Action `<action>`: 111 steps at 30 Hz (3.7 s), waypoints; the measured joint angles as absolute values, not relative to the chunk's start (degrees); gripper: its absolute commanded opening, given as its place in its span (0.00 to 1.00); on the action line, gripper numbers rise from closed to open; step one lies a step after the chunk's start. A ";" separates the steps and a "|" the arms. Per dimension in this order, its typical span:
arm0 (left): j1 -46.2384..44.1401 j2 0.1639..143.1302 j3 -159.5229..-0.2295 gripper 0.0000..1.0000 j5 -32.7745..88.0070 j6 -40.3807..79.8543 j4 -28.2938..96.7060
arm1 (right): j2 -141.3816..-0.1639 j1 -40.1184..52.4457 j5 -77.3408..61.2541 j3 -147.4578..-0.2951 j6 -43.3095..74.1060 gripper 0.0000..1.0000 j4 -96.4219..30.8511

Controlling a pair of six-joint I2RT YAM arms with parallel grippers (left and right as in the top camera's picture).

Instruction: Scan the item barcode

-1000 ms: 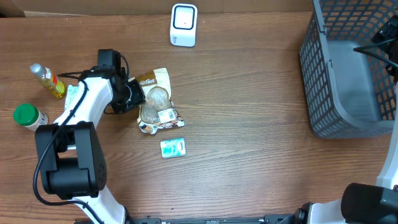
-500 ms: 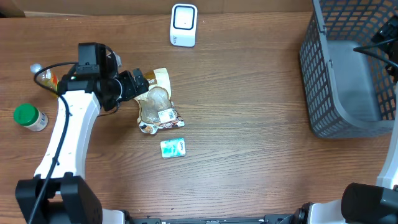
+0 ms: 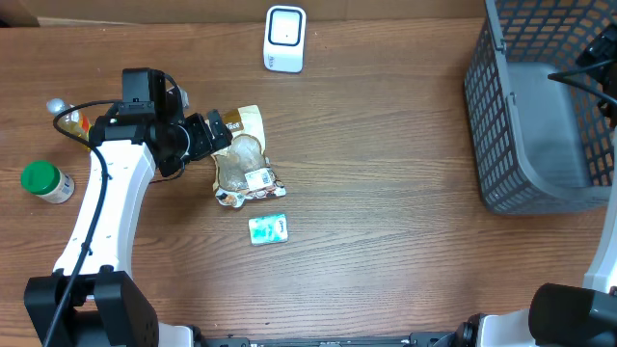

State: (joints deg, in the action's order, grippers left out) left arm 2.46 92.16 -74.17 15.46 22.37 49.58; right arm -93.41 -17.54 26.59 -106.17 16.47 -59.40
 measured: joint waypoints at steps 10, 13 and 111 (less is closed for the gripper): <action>2.46 92.16 -74.17 1.00 15.46 22.37 49.58 | -93.41 -17.54 26.61 -106.17 16.45 1.00 -59.35; 2.46 92.16 -74.17 1.00 15.46 22.37 49.58 | -93.41 -17.54 26.59 -106.17 16.45 1.00 -59.37; 2.46 92.16 -74.17 1.00 12.80 22.37 48.49 | -93.41 -17.54 26.61 -106.17 16.43 1.00 -59.40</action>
State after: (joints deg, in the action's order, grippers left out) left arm 2.46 92.16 -74.17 12.80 22.37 48.49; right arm -93.41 -17.54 26.61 -106.17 16.43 -59.40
